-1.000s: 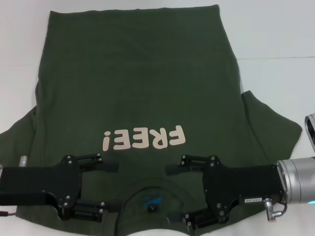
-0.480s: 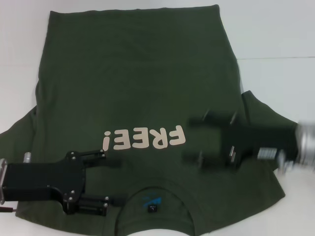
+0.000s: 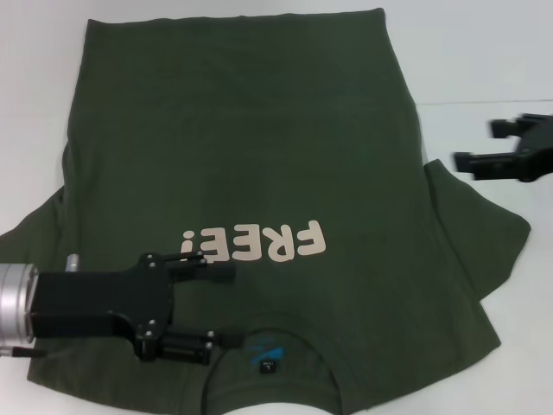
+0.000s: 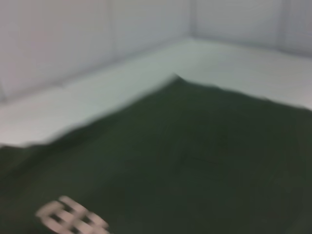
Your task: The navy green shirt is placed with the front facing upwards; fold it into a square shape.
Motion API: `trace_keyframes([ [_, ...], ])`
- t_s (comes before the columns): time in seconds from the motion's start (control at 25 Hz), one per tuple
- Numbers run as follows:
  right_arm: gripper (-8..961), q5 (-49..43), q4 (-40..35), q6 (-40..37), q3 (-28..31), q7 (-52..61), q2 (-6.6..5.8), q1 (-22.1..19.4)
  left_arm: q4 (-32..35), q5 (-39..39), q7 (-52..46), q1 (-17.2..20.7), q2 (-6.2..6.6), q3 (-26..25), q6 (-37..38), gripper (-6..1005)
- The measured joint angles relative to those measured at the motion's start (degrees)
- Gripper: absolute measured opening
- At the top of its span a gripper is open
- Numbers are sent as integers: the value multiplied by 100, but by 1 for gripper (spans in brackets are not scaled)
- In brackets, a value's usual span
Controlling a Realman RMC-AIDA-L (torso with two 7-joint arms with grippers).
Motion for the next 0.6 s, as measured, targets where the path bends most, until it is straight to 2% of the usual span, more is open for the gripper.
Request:
trace_keyframes([
  [0.24,925,-1377,-489,-402,360,824,-81,233,-58,34,3,-132,-19,18,-56,885],
  [0.44,924,-2524,-608,-803,447,1618,-167,557,-64,11,4,-157,-21,19,-99,885],
  [0.6,924,-3640,-575,-882,338,1875,-110,881,-66,-4,4,-166,-30,19,-114,886],
])
